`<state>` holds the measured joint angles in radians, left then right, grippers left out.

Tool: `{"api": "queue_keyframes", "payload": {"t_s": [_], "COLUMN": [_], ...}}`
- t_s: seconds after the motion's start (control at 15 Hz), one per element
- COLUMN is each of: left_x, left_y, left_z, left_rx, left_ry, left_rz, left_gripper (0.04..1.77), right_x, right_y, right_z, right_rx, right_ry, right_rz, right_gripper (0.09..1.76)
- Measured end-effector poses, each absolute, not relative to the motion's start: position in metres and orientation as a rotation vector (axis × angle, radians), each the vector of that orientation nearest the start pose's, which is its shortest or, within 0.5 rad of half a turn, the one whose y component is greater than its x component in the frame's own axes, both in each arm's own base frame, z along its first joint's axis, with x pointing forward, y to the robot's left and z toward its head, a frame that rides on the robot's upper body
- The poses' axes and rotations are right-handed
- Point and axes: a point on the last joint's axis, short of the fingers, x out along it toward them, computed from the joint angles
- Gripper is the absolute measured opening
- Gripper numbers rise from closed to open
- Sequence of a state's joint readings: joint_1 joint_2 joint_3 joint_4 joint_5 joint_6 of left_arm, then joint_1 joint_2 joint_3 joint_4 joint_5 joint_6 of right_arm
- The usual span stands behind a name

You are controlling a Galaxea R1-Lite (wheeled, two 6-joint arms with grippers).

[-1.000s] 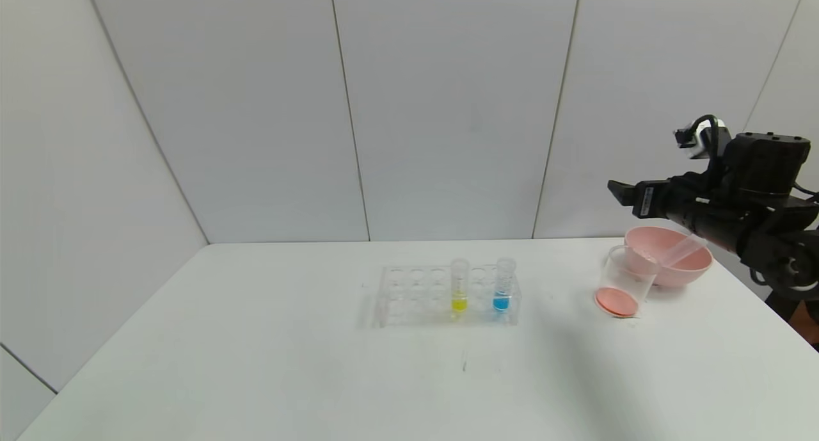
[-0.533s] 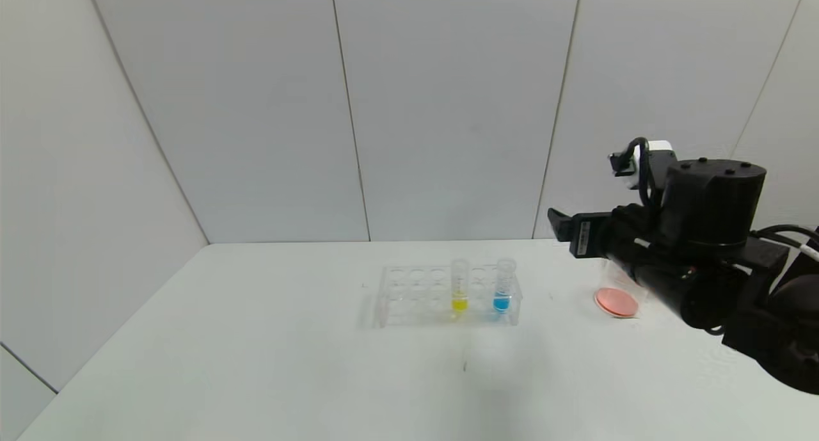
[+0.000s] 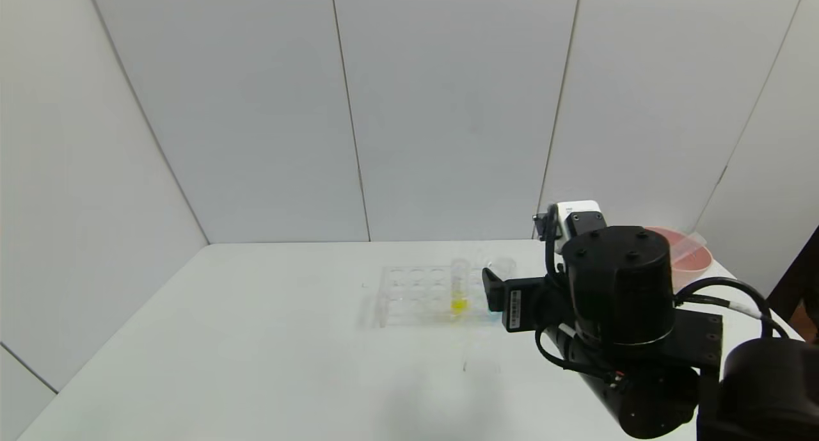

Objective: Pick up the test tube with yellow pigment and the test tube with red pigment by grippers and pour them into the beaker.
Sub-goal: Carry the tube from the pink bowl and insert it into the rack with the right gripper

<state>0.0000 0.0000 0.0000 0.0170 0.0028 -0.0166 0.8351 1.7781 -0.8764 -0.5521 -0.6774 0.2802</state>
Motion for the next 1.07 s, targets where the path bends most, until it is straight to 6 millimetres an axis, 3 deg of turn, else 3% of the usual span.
{"api": "queue_keyframes", "payload": {"t_s": [0.33,0.67,1.07], "left_x": [-0.023,-0.023,-0.023], "left_y": [0.0,0.0,0.0], "left_z": [0.074,0.074,0.074], "left_rx": [-0.017,-0.016,-0.017], "left_ry": [0.017,0.017,0.017], "left_rz": [0.003,0.003,0.002], "left_gripper": [1.72,1.72,1.72], "right_x": [0.233,0.256,0.297], "right_y": [0.259,0.289,0.309], "right_z": [0.146,0.121,0.099], "right_rx": [0.036,0.033,0.031], "right_ry": [0.31,0.33,0.326], "right_rz": [0.132,0.13,0.096], "right_gripper": [1.7,1.7,1.7]}}
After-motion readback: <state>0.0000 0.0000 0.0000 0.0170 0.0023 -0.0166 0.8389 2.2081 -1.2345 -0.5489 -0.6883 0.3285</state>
